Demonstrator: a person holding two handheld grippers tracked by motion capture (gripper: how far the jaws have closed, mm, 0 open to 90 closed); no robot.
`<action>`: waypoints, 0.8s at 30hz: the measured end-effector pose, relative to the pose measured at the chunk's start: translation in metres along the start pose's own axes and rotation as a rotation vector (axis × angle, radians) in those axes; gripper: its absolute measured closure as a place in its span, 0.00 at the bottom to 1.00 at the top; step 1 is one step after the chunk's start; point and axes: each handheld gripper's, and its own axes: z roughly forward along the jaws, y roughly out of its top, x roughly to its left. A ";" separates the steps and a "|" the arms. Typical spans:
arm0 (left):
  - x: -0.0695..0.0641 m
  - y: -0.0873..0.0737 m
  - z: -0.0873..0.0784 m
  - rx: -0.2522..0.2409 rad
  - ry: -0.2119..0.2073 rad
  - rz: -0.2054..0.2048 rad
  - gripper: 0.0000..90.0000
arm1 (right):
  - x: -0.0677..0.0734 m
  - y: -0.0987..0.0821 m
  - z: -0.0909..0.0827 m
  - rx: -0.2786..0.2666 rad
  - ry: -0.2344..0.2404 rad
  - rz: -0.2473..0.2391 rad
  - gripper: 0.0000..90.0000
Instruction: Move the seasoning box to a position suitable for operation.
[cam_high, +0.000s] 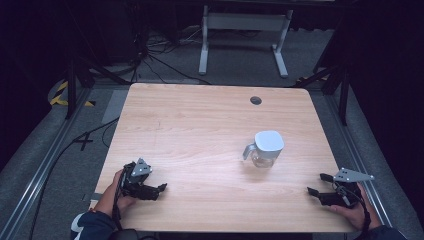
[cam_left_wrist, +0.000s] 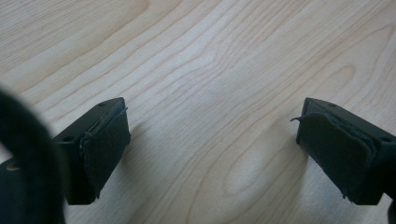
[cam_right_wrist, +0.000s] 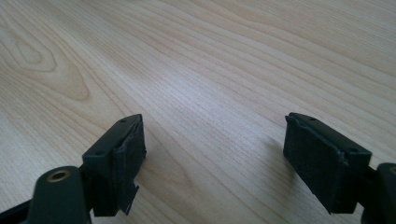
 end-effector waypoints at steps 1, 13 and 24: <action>0.000 0.001 0.000 0.005 0.001 0.000 0.09 | 0.000 0.000 0.000 -0.001 -0.001 -0.001 0.23; -0.006 0.013 0.010 0.042 -0.006 0.000 0.02 | 0.000 0.002 0.000 0.012 -0.001 -0.002 0.26; -0.022 0.030 0.025 0.063 -0.055 0.069 0.00 | -0.007 0.045 -0.010 -0.112 -0.015 0.012 0.44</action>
